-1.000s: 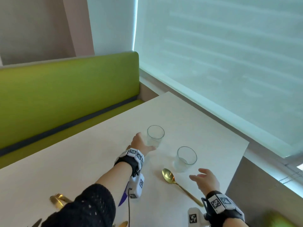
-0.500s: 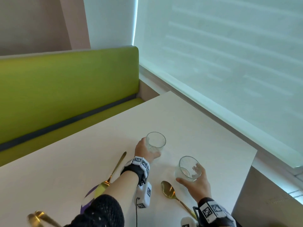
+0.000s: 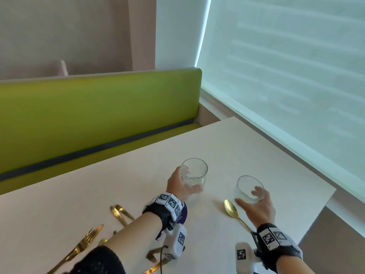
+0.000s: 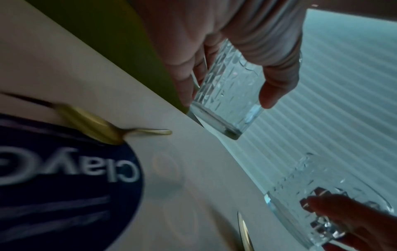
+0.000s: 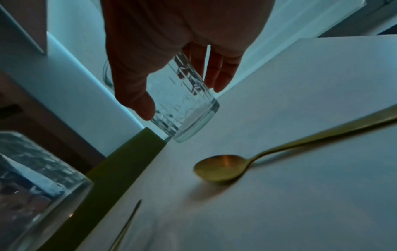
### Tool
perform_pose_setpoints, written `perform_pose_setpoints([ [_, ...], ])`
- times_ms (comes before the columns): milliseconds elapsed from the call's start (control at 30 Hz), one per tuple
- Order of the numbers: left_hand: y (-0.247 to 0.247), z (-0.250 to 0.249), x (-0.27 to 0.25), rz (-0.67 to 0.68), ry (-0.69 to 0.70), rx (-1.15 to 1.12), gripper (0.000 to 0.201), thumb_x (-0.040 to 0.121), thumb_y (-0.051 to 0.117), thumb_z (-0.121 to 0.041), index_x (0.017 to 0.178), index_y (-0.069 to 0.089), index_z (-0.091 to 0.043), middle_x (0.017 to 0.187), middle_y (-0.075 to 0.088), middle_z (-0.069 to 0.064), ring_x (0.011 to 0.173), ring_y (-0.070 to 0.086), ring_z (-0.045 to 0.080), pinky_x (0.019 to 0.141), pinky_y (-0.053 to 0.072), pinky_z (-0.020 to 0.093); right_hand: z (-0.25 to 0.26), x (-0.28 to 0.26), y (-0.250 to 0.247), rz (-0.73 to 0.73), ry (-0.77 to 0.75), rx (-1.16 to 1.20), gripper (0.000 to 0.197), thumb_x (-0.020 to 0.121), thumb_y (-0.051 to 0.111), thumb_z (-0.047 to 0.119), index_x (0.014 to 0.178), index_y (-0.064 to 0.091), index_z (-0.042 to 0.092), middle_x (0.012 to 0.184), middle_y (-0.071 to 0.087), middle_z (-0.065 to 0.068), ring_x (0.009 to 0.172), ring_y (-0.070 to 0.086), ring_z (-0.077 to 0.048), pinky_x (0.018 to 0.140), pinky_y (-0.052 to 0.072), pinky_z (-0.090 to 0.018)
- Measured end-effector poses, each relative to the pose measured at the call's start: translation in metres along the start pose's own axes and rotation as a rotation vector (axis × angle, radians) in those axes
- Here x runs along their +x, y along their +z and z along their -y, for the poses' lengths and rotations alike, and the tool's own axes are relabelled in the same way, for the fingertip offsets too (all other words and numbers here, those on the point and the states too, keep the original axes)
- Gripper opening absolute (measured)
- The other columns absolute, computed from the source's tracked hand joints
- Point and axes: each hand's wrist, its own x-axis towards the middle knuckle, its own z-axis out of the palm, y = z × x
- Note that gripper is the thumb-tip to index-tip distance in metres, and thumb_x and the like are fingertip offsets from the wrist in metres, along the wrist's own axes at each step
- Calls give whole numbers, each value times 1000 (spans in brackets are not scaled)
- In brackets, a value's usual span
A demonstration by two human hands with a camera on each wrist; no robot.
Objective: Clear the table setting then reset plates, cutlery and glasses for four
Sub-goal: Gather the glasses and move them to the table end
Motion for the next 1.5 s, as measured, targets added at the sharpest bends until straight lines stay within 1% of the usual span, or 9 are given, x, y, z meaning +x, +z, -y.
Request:
perform_pose_setpoints([
  [233,-93,49,-117,-52,-2,-31,81,59,86,-34,128,46,-20,124,58,-4,113,57,17,93,50,29,38,-140,29,149,-131,40,72,62,86,21,124,50,14,116,63,-5,110,58,-25,94,42,-32],
  [400,-168,97,-214,-126,-12,-20,89,50,84,-44,127,49,-16,123,58,-3,105,53,10,84,41,20,51,-262,70,300,-174,50,71,61,86,19,123,51,15,108,63,-3,105,60,-23,92,43,-29],
  [600,-259,165,-309,-301,-140,25,77,60,85,-34,126,50,-18,124,60,-2,100,54,11,84,39,18,66,-386,135,539,-263,0,72,59,86,20,122,51,15,112,60,-2,103,56,-20,86,42,-25],
  [733,-296,198,-349,-388,-220,-7,91,46,81,-41,128,49,-15,127,59,1,114,57,17,89,39,18,77,-435,164,677,-325,-63,73,61,85,21,124,49,15,107,57,2,101,56,-17,81,39,-22],
  [833,-323,228,-378,-473,-282,6,82,57,88,-27,128,49,-11,129,58,5,116,56,22,93,41,23,85,-471,188,757,-372,-133,75,60,85,24,125,49,16,112,61,-1,105,57,-19,84,42,-22],
  [967,-352,263,-407,-540,-352,14,79,58,88,-25,126,50,-11,127,58,7,114,57,24,95,43,28,90,-509,217,850,-401,-194,76,60,84,26,126,47,16,114,59,0,109,55,-19,89,42,-23],
  [1200,-381,298,-433,-627,-424,13,80,59,88,-19,129,48,-12,127,58,6,115,56,24,92,43,27,95,-550,249,960,-448,-243,77,61,83,26,126,44,16,116,56,2,99,48,-10,81,35,-16],
  [1367,-391,316,-432,-631,-458,25,90,45,87,-35,127,51,-21,126,61,0,114,59,20,98,48,34,99,-562,265,966,-489,-252,78,59,85,27,126,45,16,118,56,1,105,51,-14,76,33,-13],
  [1500,-393,331,-423,-625,-460,18,86,41,84,-41,120,53,-27,114,65,-7,108,62,16,95,52,38,100,-566,273,958,-492,-259,81,60,83,27,130,42,19,124,54,-2,114,50,-18,83,34,-15],
])
